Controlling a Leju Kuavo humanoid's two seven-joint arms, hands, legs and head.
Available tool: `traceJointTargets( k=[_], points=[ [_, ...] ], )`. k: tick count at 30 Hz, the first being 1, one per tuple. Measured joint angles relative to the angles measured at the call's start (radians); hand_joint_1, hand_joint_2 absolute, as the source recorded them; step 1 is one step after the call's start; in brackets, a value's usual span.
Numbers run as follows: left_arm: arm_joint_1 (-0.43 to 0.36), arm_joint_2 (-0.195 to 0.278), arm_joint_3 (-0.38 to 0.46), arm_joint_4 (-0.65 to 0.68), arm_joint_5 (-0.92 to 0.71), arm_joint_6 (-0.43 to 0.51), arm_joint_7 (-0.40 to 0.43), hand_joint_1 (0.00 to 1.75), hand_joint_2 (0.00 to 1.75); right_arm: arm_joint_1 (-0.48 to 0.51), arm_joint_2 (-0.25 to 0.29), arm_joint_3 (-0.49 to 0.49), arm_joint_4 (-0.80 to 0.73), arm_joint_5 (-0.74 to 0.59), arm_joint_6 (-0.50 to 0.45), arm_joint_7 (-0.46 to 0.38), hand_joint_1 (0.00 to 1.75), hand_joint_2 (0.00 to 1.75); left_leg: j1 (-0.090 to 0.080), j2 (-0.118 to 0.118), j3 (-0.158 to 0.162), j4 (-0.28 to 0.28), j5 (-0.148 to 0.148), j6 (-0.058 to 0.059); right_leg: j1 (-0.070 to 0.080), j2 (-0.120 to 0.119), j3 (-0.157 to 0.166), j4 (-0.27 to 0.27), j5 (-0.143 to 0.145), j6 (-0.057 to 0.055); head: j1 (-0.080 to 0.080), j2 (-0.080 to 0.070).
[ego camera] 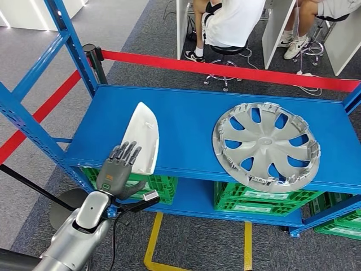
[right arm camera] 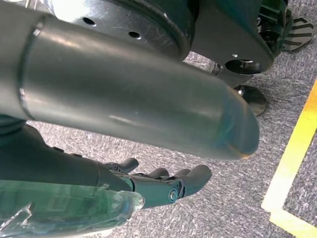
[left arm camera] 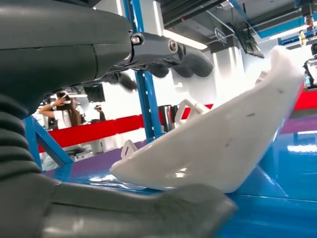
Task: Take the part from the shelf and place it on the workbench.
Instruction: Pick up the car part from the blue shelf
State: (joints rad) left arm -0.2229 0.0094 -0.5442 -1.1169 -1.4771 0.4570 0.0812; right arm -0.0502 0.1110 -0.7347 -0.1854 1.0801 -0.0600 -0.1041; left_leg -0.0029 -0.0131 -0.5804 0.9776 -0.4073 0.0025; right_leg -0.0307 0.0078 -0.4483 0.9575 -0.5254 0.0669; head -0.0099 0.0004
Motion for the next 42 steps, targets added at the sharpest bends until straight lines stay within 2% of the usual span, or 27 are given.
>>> traceJointTargets(
  k=[12, 26, 35, 38, 42],
  points=[
    [-0.03, 0.017, -0.06, 0.02, -0.003, 0.021, 0.107, 1.75, 1.75, 0.0, 0.001, 0.0, 0.0, 0.008, 0.0, -0.013, 0.0, 0.0, 0.0, 0.0, 0.0, 0.0, 0.0, 0.0, 0.0, 0.0, 0.0, 0.0, 0.0, 0.0, 0.0, 0.0],
    [-0.051, 0.04, -0.1, 0.054, -0.003, 0.031, 0.135, 1.75, 1.75, -0.001, 0.003, 0.0, 0.0, 0.015, 0.001, -0.016, 0.0, 0.0, 0.0, 0.0, 0.0, 0.0, 0.0, 0.0, 0.0, 0.0, 0.0, 0.0, 0.0, 0.0, 0.0, 0.0],
    [-0.077, 0.06, -0.146, 0.065, -0.003, 0.035, 0.181, 1.75, 1.75, -0.001, 0.003, -0.001, 0.0, 0.019, 0.002, -0.016, 0.0, 0.0, 0.0, 0.0, 0.0, 0.0, 0.0, 0.0, 0.0, 0.0, 0.0, 0.0, 0.0, 0.0, 0.0, 0.0],
    [-0.107, 0.077, -0.195, 0.065, -0.003, 0.028, 0.245, 1.75, 1.75, -0.001, 0.003, -0.002, 0.0, 0.022, 0.002, -0.016, 0.0, 0.0, 0.0, 0.0, 0.0, 0.0, 0.0, 0.0, 0.0, 0.0, 0.0, 0.0, 0.0, 0.0, 0.0, 0.0],
    [-0.198, 0.109, -0.321, 0.052, -0.003, -0.007, 0.338, 1.75, 1.75, -0.001, 0.003, -0.003, 0.0, 0.03, 0.002, -0.015, 0.0, 0.0, 0.0, 0.0, 0.0, 0.0, 0.001, 0.0, 0.0, -0.001, 0.0, 0.0, 0.0, 0.0, 0.0, 0.0]
  ],
)
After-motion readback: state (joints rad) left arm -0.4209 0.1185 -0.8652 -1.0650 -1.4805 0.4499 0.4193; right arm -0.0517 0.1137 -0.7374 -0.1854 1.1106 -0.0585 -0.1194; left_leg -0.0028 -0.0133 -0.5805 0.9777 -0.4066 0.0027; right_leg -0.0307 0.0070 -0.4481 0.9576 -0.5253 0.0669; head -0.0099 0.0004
